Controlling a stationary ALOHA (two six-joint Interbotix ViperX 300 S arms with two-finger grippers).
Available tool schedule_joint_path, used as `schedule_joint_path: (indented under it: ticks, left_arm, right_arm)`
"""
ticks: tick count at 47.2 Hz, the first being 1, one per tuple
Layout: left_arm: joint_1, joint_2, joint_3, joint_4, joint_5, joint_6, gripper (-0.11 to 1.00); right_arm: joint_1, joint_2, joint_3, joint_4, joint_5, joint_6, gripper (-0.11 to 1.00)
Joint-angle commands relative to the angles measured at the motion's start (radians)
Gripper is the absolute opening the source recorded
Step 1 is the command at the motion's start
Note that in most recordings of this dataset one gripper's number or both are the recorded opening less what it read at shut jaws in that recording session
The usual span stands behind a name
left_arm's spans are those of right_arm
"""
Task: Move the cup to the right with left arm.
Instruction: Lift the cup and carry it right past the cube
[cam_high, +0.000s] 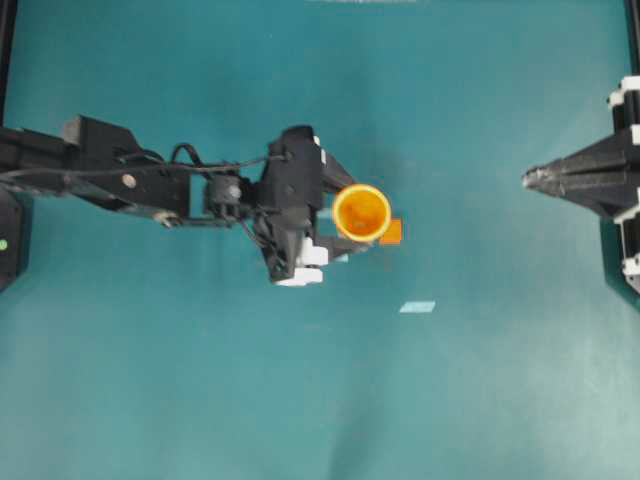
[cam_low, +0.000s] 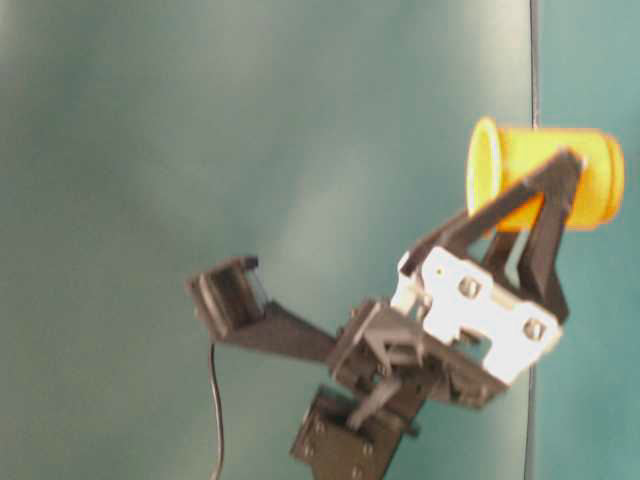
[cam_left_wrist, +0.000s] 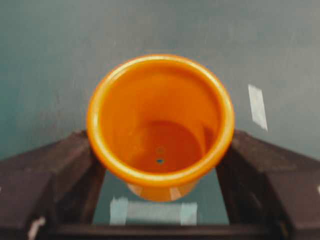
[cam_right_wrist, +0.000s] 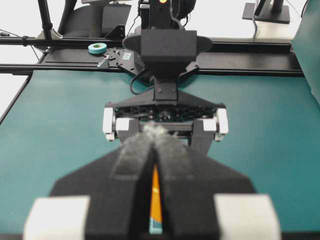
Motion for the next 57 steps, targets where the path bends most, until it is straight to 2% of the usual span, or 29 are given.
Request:
schedule_joint_path:
  ticks: [1,34,57]
  left_arm:
    - [-0.002,0.003,-0.057,0.002,0.005,0.002,0.66]
    - [-0.002,0.206,-0.407,0.002,0.097,0.002,0.66]
    - [-0.002,0.313,-0.575,0.003,0.133,0.002,0.66]
  right_arm:
    - [0.0,0.002,-0.032,0.002,-0.003,0.002,0.0]
    - [0.0,0.0,-0.037,0.002,-0.003,0.0,0.0]
    - [0.0,-0.003,-0.04,0.002,-0.003,-0.003,0.0]
